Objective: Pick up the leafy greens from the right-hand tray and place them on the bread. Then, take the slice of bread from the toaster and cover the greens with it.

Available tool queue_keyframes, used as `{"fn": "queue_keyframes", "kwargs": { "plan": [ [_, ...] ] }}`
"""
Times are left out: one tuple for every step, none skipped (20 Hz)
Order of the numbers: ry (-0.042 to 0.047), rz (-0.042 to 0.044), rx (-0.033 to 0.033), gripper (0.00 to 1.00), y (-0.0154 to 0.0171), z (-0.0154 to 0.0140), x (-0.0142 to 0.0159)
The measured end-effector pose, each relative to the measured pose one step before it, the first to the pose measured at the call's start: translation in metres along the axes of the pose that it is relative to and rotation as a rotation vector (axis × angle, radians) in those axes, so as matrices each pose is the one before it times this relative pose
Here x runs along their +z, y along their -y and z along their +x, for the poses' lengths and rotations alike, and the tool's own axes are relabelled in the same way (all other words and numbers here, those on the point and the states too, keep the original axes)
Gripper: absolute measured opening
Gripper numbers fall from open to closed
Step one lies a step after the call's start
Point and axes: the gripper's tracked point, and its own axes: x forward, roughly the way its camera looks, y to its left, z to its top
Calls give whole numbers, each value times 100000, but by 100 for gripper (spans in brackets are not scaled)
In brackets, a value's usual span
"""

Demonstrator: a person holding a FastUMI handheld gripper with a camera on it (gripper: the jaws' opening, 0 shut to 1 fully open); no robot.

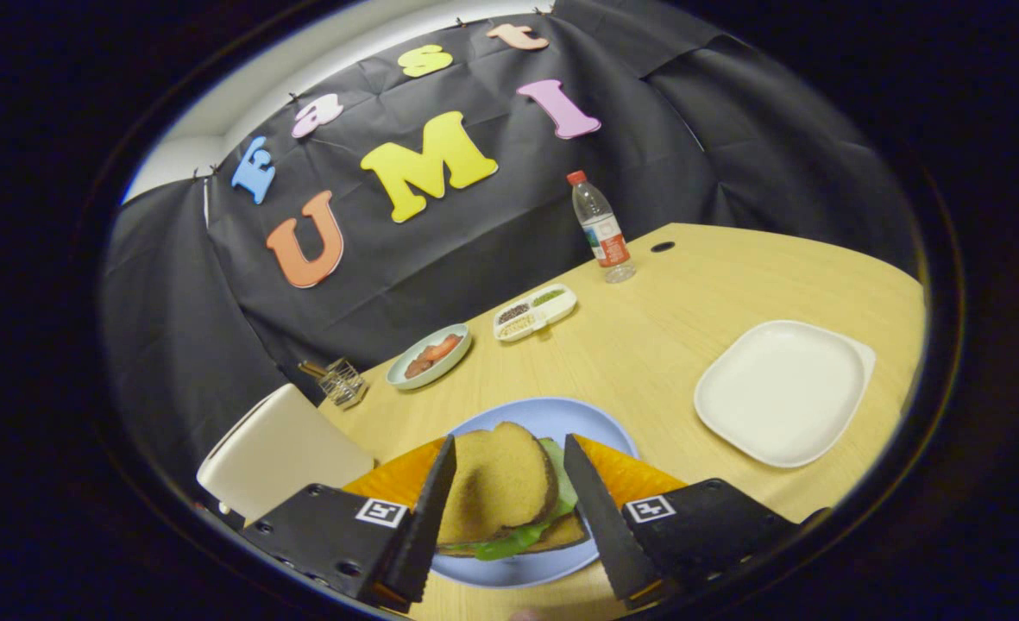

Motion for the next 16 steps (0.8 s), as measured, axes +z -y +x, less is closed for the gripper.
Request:
{"fn": "queue_keyframes", "kwargs": {
  "plan": [
    [1398, -1354, -62, 81, 81, -278, 450],
    [1690, -1790, -65, 84, -112, -409, 457],
    [2289, -2091, -173, 88, -20, -610, 707],
    [2772, -2355, -258, 91, 12, -609, 862],
    [2857, -2714, -144, 94, -121, -912, 1052],
    [3008, -2807, 654, 94, -286, -904, 957],
    [2618, -3604, -114, 95, -221, -1072, 1228],
    [2652, -4175, -444, 95, -43, -1095, 1176],
    [3285, -4193, 419, 95, -209, -1185, 1604],
    [3437, -4175, -553, 95, -67, -1140, 1845],
    [3672, -3563, -322, 95, 67, -1051, 1903],
    [2561, -3123, -544, 95, -49, -941, 1721],
    [1763, -2886, -408, 95, 37, -957, 1521],
    [2169, -1577, 122, 96, -103, -930, 1551],
    [1504, -1461, 710, 95, -298, -926, 1437],
    [1779, -450, 2089, 96, -591, -868, 1277]
  ]
}}
